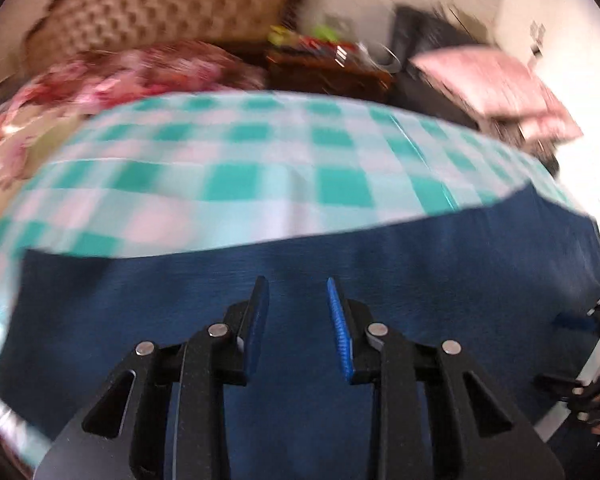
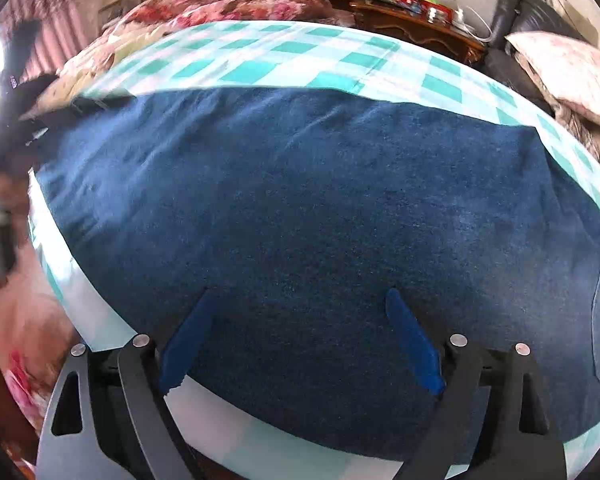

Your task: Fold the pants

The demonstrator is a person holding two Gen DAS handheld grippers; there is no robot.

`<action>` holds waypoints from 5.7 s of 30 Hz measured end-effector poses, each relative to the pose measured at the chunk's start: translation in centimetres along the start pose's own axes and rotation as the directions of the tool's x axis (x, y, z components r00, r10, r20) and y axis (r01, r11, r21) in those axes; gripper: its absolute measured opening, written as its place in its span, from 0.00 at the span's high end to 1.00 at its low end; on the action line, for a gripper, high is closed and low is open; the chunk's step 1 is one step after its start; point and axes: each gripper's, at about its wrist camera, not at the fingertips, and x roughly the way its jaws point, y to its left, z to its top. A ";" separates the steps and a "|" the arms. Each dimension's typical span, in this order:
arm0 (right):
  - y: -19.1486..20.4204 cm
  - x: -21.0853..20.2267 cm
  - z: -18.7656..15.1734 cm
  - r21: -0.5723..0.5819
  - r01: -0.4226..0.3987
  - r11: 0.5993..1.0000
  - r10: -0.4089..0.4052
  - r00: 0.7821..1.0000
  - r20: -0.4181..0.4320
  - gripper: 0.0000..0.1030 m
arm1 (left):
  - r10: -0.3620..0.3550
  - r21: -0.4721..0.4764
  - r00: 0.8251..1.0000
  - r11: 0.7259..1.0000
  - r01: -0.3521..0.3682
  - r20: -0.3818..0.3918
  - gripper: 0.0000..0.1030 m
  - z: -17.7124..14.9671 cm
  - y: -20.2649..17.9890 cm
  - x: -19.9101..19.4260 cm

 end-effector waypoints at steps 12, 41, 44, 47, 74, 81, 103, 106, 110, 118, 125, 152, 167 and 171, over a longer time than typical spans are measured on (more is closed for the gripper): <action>1.6 5.1 11.9 0.010 0.040 0.999 -0.041 0.995 0.087 0.32 | 0.189 -0.254 0.981 0.948 -0.192 -0.035 0.53 0.3 6.2 0.9; 1.7 2.5 7.1 0.079 0.076 0.994 -0.082 0.994 0.077 0.14 | 0.309 -0.149 0.951 0.940 -0.306 -0.009 0.08 -7.8 -1.5 -3.2; 1.8 1.8 6.0 0.091 0.060 0.994 -0.066 0.995 0.068 0.14 | 0.314 -0.159 0.949 0.936 -0.313 -0.019 0.07 -7.9 -1.1 -3.5; 1.7 1.3 5.3 0.097 0.055 0.994 -0.062 0.996 0.069 0.14 | 0.321 -0.170 0.946 0.931 -0.323 -0.040 0.07 -8.2 -0.7 -4.0; 2.6 2.2 2.4 0.036 0.104 0.994 -0.105 0.994 0.039 0.35 | 0.405 -0.535 0.914 0.766 -0.356 -0.029 0.45 -10.9 16.4 -13.3; 2.6 2.1 2.4 0.035 0.103 0.994 -0.104 0.994 0.040 0.35 | 0.308 -0.547 0.951 0.793 -0.269 -0.021 0.55 -9.8 19.0 -11.1; 2.6 2.1 2.4 0.036 0.107 0.994 -0.109 0.993 0.041 0.35 | 0.216 -0.602 0.971 0.763 -0.236 -0.107 0.62 -8.3 19.1 -9.6; 2.6 2.1 2.4 0.039 0.109 0.993 -0.110 0.993 0.038 0.35 | 0.214 -0.594 0.971 0.769 -0.236 -0.109 0.77 -7.8 19.5 -9.3; 2.7 2.1 2.5 0.027 0.110 0.994 -0.111 0.993 0.036 0.35 | 0.160 -0.628 0.986 0.762 -0.158 -0.053 0.89 -7.8 20.0 -9.9; 1.2 1.1 3.9 0.075 0.005 0.997 -0.007 1.000 0.021 0.37 | 0.380 -0.340 0.925 0.870 -0.358 -0.002 0.91 -3.4 12.2 -13.6; -4.2 -3.2 4.7 0.240 -0.086 0.967 0.064 0.993 0.099 0.36 | 0.530 0.169 0.821 0.807 -0.565 0.215 0.91 0.0 -6.6 -13.4; -9.7 -1.8 1.0 0.413 -0.270 0.870 0.291 0.957 0.011 0.35 | 0.230 0.422 0.959 0.863 -0.279 0.165 0.49 -11.5 -21.2 -6.0; -8.8 1.6 1.8 0.642 -0.499 0.582 0.644 0.765 0.010 0.23 | 0.090 0.355 0.982 0.924 -0.144 0.166 0.76 -9.0 -20.0 -7.6; -7.8 1.7 2.0 0.674 -0.575 0.463 0.746 0.664 0.055 0.20 | 0.071 0.334 0.982 0.934 -0.127 0.176 0.77 -8.4 -20.1 -8.6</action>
